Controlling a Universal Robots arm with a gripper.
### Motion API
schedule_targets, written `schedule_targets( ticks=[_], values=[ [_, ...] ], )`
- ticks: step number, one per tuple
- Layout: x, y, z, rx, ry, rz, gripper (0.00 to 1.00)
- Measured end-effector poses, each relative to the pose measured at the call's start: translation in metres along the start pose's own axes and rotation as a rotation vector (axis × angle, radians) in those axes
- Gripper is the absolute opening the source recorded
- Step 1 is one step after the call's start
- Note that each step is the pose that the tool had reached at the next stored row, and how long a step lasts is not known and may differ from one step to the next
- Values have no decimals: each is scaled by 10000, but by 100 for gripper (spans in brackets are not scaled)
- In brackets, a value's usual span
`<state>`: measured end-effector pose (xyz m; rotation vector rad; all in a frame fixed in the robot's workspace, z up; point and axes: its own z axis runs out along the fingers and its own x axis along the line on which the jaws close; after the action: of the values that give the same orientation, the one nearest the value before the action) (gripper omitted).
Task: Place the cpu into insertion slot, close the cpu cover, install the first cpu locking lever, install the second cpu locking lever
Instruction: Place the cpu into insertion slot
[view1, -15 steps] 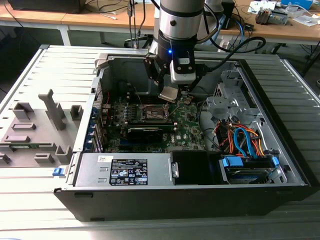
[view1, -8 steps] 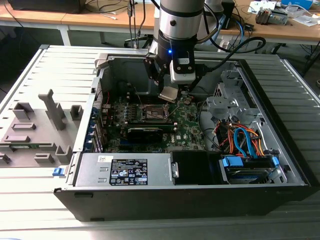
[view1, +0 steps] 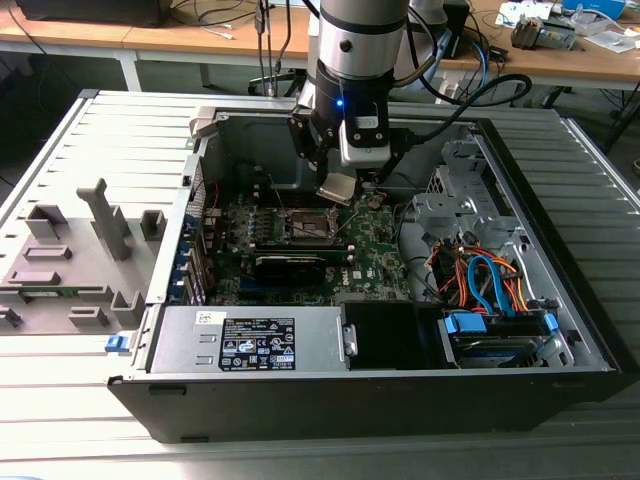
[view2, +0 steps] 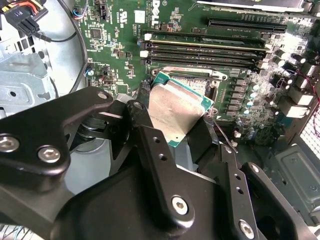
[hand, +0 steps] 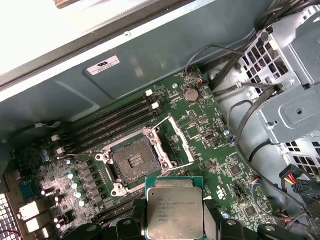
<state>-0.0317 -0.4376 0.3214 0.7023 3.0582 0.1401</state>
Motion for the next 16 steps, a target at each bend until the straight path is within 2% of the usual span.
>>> schedule_targets(
  ticks=[16],
  values=[
    [0, 0, 0, -2, -14, 150, 55]
  ],
)
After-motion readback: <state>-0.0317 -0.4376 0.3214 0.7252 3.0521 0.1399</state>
